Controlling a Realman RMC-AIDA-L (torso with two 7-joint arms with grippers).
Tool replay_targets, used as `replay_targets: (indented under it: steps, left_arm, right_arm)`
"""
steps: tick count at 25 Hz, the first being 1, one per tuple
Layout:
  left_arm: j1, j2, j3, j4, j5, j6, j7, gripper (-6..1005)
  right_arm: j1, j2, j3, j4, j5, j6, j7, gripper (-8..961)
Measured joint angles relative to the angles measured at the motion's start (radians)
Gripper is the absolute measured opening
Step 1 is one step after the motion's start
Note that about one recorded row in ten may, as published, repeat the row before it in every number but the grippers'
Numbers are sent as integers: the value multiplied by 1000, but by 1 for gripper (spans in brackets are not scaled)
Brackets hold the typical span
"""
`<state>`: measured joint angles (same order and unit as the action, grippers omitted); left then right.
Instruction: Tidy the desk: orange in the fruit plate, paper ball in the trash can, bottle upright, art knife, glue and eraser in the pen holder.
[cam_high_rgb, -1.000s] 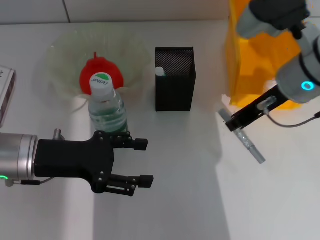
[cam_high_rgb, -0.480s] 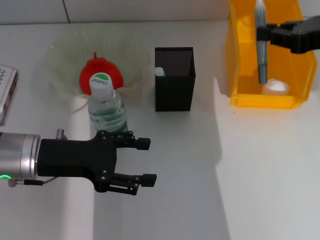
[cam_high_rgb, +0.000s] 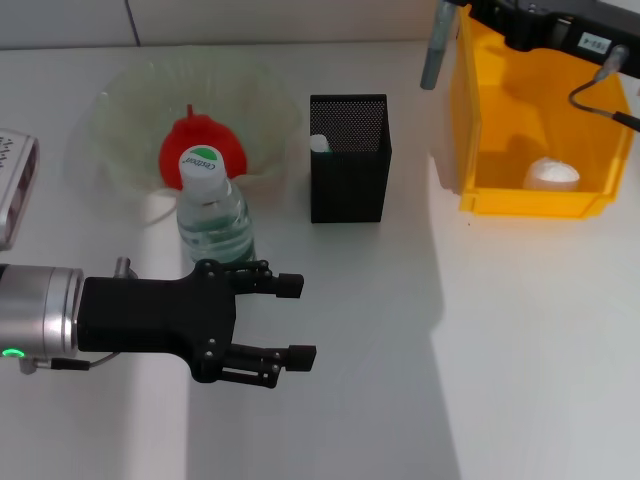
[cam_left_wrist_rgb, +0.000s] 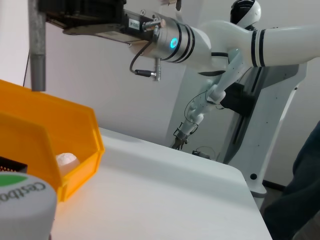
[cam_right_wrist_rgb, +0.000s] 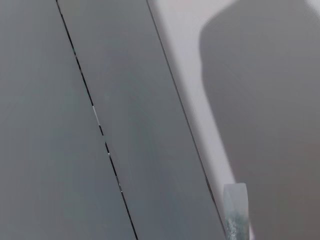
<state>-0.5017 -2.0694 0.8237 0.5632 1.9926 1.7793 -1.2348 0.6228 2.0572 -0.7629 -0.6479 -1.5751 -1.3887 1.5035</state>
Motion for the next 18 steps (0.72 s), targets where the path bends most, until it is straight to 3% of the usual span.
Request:
replay_targets:
  steps: [4,8,18]
  left_arm:
    - [0,0,0,-4,0,0,0,835]
    - [-1,-1,0,-4,-1,0,1,835]
    - [-1,-2,-1,-3,-2,-2,3,835]
  right_arm:
    - [84,8,-12,122,-4,84,-101,131]
    - [123,17,-53,167,-6,144,-122,166]
    - [143,20,-63,195,2,171,-118,282]
